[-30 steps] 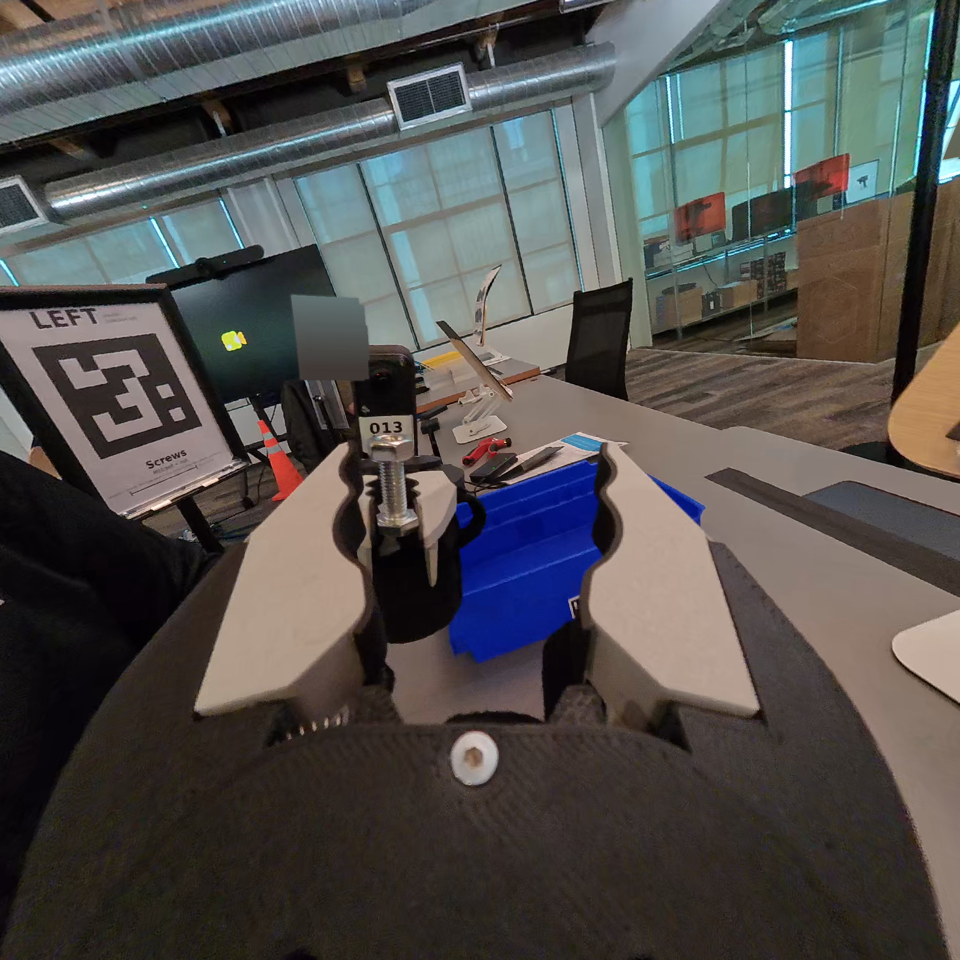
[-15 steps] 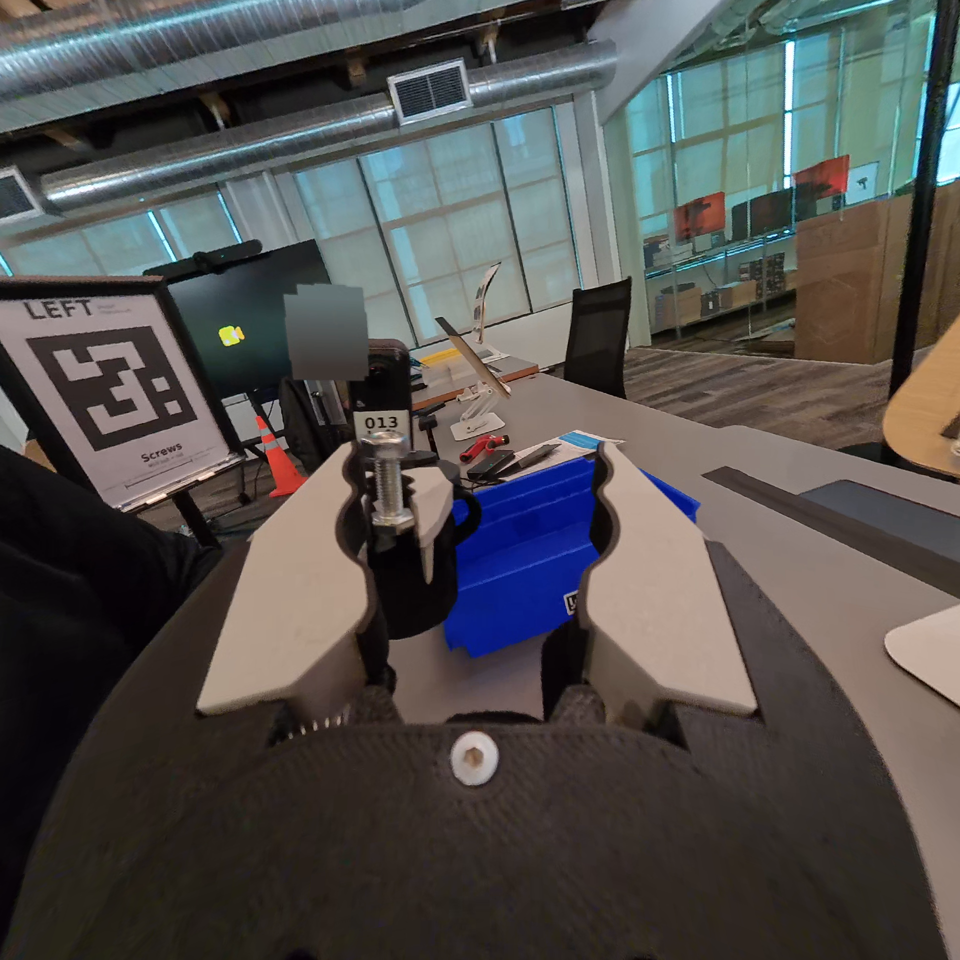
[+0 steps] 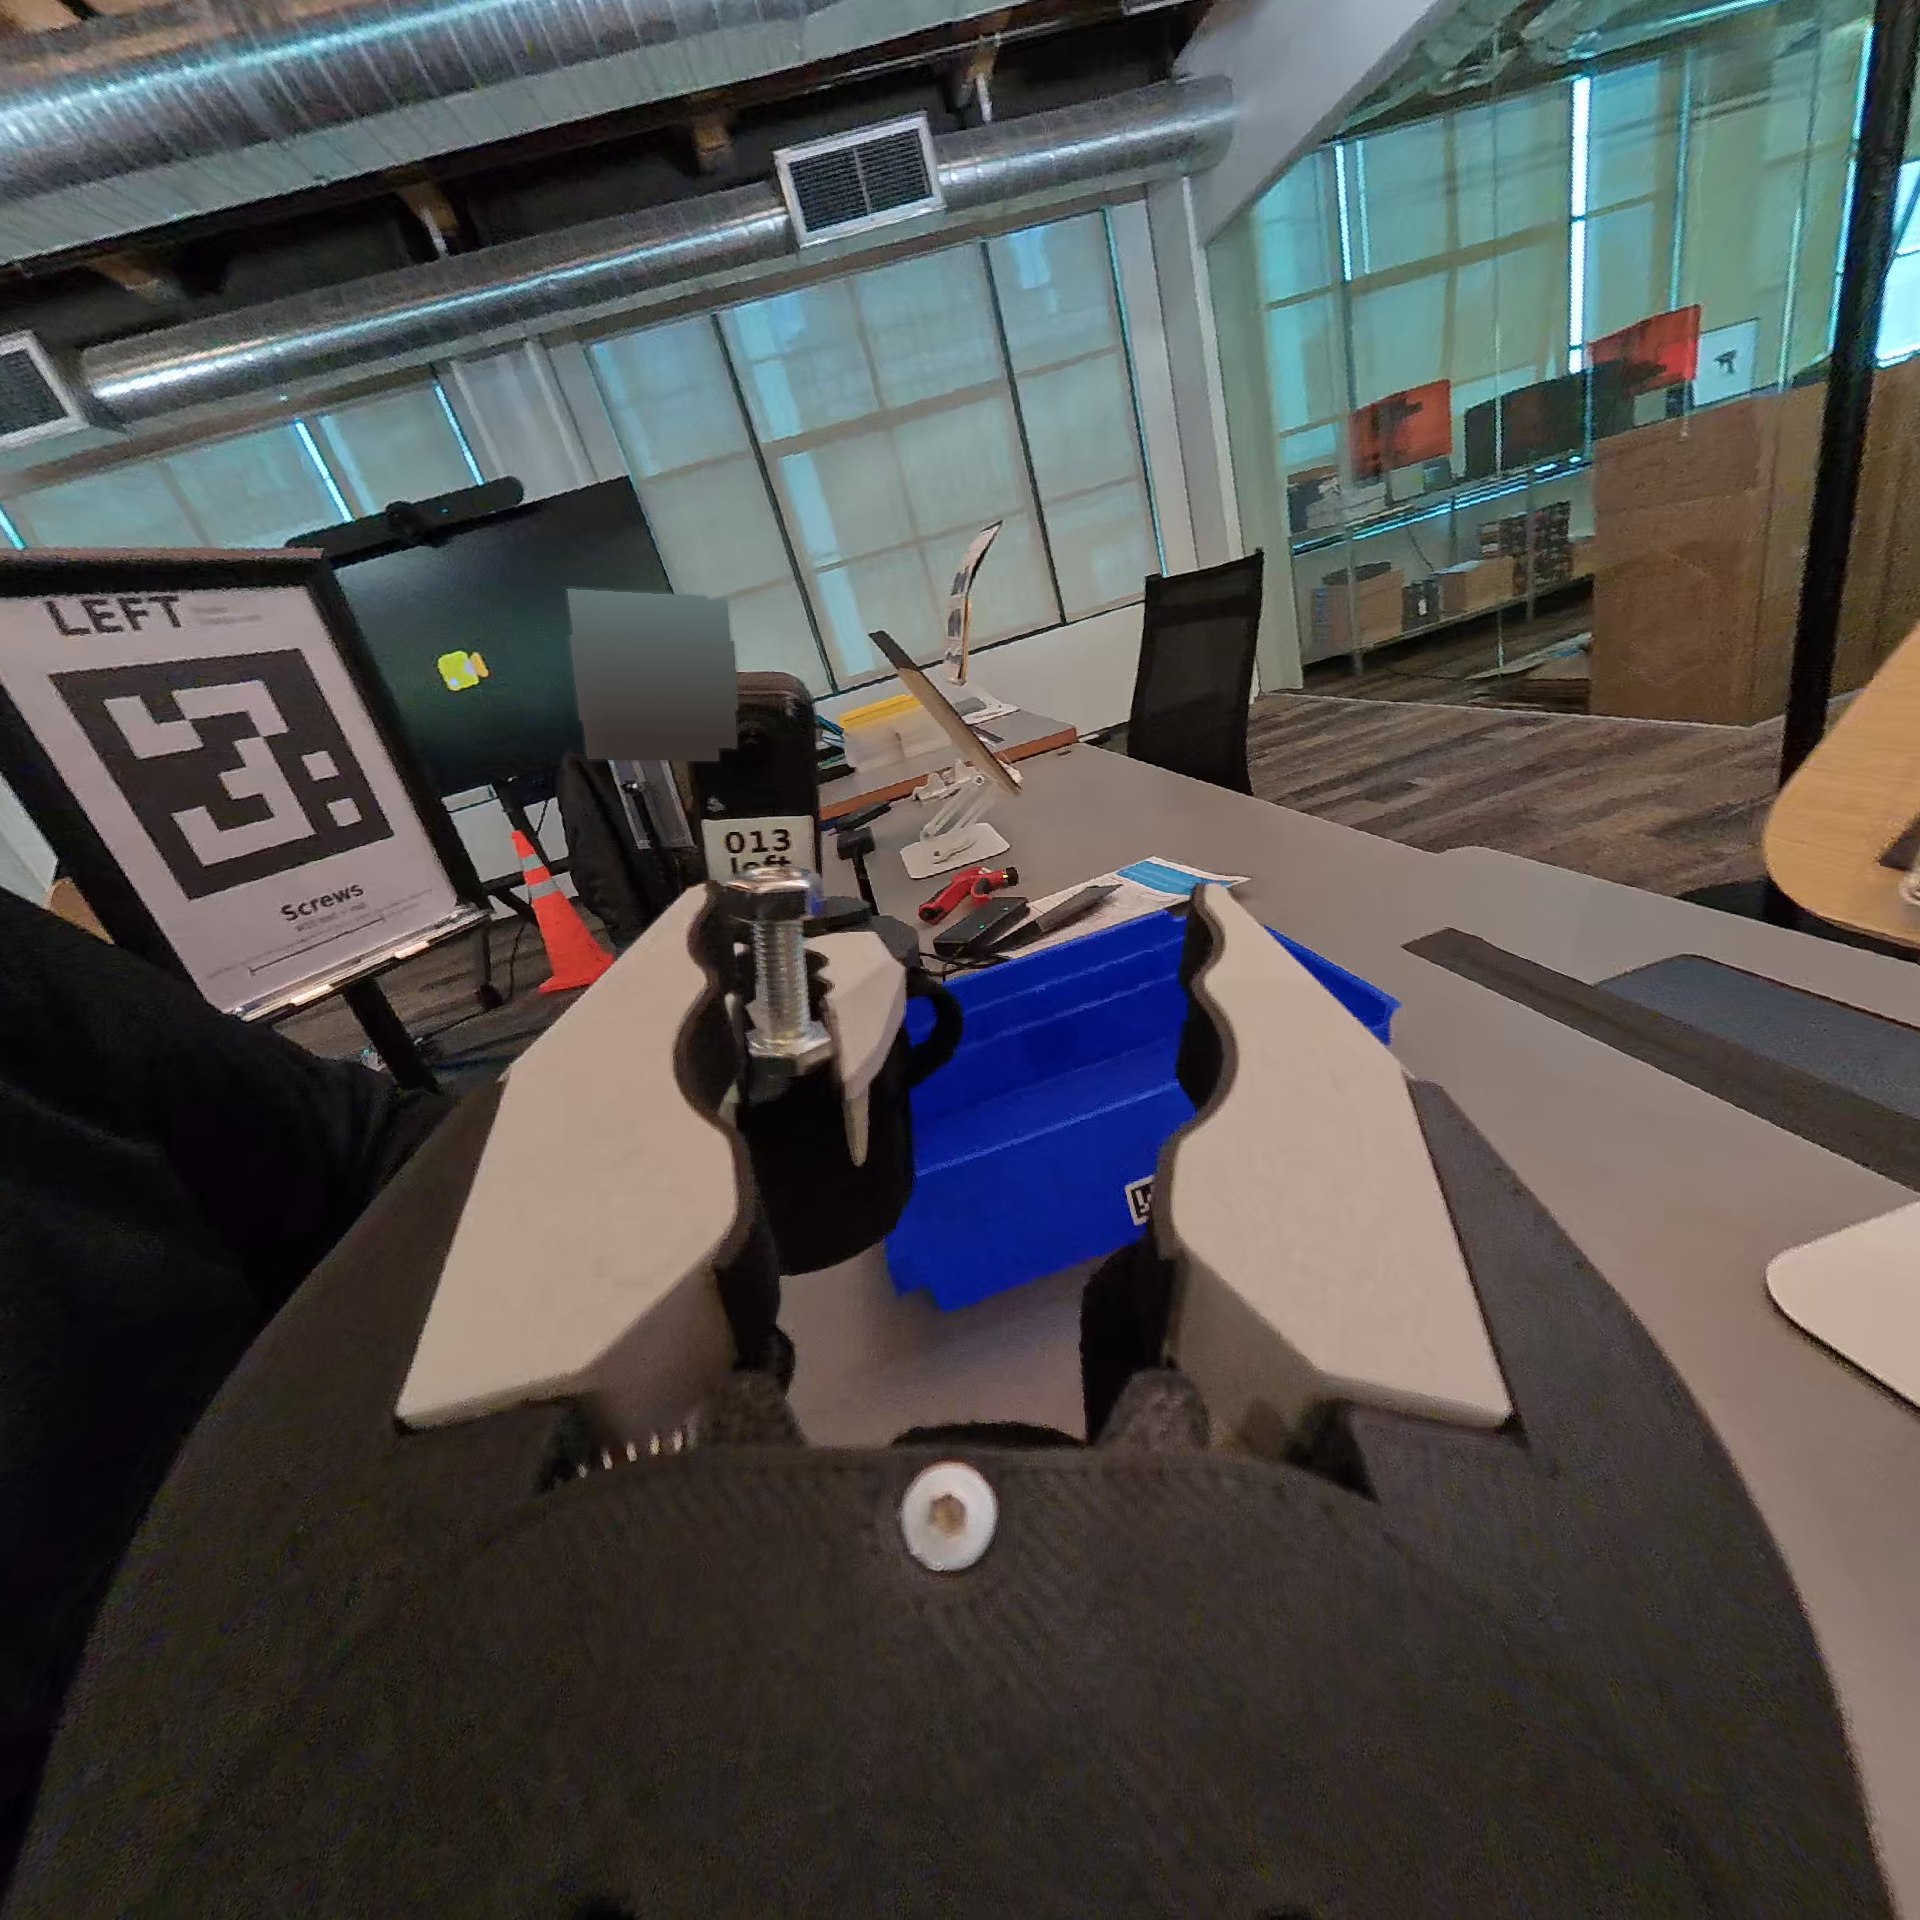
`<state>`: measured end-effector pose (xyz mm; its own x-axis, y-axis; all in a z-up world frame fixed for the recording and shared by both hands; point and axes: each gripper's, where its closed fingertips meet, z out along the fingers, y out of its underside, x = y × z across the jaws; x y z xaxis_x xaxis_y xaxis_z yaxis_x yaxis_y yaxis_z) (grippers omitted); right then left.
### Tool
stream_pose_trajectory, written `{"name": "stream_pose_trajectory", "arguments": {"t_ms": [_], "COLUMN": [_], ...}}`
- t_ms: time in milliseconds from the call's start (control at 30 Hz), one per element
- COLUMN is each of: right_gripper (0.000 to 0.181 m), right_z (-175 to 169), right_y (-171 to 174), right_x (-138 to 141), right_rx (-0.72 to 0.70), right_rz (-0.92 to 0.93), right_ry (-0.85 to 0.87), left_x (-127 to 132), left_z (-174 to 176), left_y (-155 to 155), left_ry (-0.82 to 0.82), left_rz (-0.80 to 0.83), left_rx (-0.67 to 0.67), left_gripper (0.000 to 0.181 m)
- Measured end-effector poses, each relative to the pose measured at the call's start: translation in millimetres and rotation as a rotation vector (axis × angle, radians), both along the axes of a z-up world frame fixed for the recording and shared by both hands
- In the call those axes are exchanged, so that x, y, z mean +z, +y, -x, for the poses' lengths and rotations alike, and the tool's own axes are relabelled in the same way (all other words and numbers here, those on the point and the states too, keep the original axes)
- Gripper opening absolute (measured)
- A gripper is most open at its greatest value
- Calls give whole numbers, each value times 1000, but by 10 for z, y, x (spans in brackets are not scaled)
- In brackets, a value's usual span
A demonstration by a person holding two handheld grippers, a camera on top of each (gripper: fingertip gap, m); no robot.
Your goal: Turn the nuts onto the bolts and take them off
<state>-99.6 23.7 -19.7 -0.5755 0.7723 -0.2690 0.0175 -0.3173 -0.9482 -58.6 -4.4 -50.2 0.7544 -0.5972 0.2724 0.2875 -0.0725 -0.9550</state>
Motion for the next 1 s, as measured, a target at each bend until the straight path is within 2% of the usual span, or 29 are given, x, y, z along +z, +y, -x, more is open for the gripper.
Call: {"name": "stream_pose_trajectory", "arguments": {"t_ms": [133,233,367,567,700,833,1000], "right_gripper": [85,86,78,79,78,67,53], "right_z": [-3,19,24,1,-10,-30,-8], "right_y": [-96,-40,85,74,28,-40,-139], "right_x": [10,-29,-67,-42,-82,-125,-286], "right_rx": [20,4,-24,-25,-20,-2,-2], "right_rz": [-21,-11,5,-26,-97,-165,-282], "right_ry": [8,-12,-28,-22,-46,-77,-155], "left_x": [-17,-23,-4,-49,-176,-330,-403], "left_z": [-11,-21,-18,44,203,353,415], "left_y": [7,11,1,29,87,130,155], "left_ry": [8,21,23,49,206,414,485], "left_rz": [5,9,2,19,49,85,101], "left_rx": [0,4,5,44,174,295,347], "left_gripper": [15,15,15,15,15,15,15]}}
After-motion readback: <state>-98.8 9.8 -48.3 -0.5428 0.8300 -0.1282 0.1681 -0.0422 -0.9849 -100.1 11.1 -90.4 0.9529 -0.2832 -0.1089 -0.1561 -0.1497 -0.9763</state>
